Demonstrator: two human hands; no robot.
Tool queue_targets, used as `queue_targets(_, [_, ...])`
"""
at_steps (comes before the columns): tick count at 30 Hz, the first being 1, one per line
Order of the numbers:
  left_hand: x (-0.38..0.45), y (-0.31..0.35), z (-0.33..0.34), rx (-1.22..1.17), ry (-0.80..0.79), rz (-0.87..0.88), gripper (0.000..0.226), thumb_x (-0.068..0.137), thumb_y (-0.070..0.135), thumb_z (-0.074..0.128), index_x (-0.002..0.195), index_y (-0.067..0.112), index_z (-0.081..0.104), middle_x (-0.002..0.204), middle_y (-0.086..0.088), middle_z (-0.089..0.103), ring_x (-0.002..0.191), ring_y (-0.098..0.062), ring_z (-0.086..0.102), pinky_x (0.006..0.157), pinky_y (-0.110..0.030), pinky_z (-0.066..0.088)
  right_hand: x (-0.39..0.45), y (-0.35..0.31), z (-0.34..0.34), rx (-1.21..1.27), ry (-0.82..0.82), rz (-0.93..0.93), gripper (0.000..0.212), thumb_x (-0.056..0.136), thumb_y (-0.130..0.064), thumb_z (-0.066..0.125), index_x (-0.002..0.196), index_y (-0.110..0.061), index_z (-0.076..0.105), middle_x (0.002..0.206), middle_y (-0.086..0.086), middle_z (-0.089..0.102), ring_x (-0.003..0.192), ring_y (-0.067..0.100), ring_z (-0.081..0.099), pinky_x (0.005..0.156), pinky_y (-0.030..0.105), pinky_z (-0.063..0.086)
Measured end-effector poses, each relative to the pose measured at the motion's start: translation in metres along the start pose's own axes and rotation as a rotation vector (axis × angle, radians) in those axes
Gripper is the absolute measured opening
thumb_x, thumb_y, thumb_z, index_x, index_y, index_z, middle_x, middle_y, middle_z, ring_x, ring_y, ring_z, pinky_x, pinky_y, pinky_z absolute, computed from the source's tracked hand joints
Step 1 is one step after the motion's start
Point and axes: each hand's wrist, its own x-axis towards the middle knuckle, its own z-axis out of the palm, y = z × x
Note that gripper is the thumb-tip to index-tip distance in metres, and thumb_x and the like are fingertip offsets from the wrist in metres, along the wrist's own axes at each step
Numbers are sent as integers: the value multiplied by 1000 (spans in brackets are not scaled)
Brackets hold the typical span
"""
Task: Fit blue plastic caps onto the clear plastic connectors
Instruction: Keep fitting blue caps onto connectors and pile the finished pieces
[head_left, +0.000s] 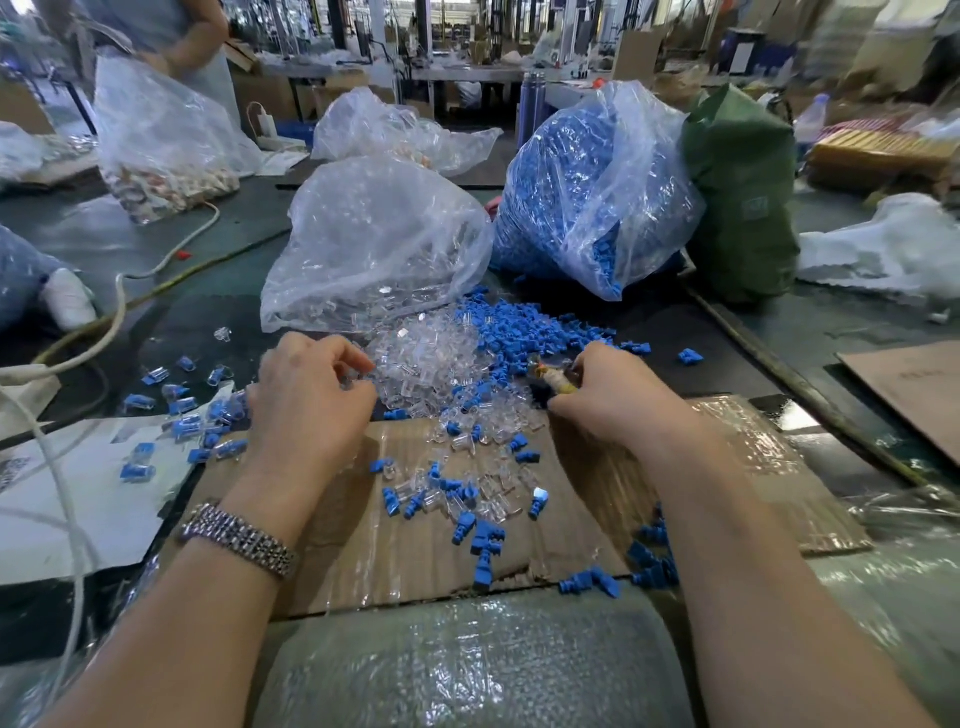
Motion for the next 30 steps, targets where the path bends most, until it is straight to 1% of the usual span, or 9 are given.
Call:
queue_targets(2, [-4,6,2,-99,-96,77,13,87,10,68,88,23,69,95,1,58,90,-20,61,81,-32,53,-2,-2,0,-46,-25,4,45,85,-41,75,111,-12,52,109,9,61,102,31,59,87,44,52])
queue_targets(5, [-10,16,3,-229,-285,144,10,90,10,70,91,20,72,91,6,65,81,-3,61,66,-8,47,-7,-4,-4,-76,-28,-12,59,82,-48,79,120,-14,49,121,12,55,113,33,54,96,47,49])
queue_targets(8, [-14,19,2,-253,-389,215,7,89,16,73,88,22,71,89,6,66,76,-4,61,70,-14,53,-12,-6,-11,-17,55,-181,33,82,-38,81,105,-27,61,111,1,56,105,18,55,93,41,49])
queue_targets(10, [-17,21,3,-237,-444,245,5,89,20,74,87,23,70,90,4,65,76,-8,60,72,-20,55,-16,-9,-15,94,-33,-316,16,81,-25,83,83,-32,69,84,-12,65,74,-3,59,71,21,47])
queue_targets(12, [-18,21,7,-150,-454,294,5,88,27,74,88,27,69,90,7,61,79,-5,56,74,-19,50,-19,-12,-13,58,-150,-376,19,80,-20,84,73,-34,71,70,-16,68,62,-7,58,58,11,39])
queue_targets(17, [-20,22,15,-6,-427,346,10,84,45,72,88,40,65,90,17,52,88,5,47,94,-42,46,-16,-15,-3,-13,-177,-413,15,80,-21,83,79,-35,77,72,-19,64,74,-1,58,71,24,45])
queue_targets(23, [-18,26,21,74,-413,345,12,87,46,72,86,43,60,92,20,51,90,-1,49,91,-33,46,-17,-15,-4,-48,-159,-438,11,85,-27,78,82,-31,68,82,-17,63,77,-1,56,66,23,43])
queue_targets(27, [-12,23,11,-283,-438,196,3,88,29,74,89,29,72,79,10,70,71,-3,66,62,-12,51,-19,-13,-14,165,-30,-458,7,87,-23,77,91,-25,71,86,-11,71,81,3,65,75,20,52])
queue_targets(30, [-10,23,1,-604,-545,53,13,80,30,76,91,25,77,85,9,77,75,-1,70,66,-15,57,-22,-16,-18,378,-5,-504,8,86,-18,81,89,-23,75,80,-8,74,74,0,68,73,13,52])
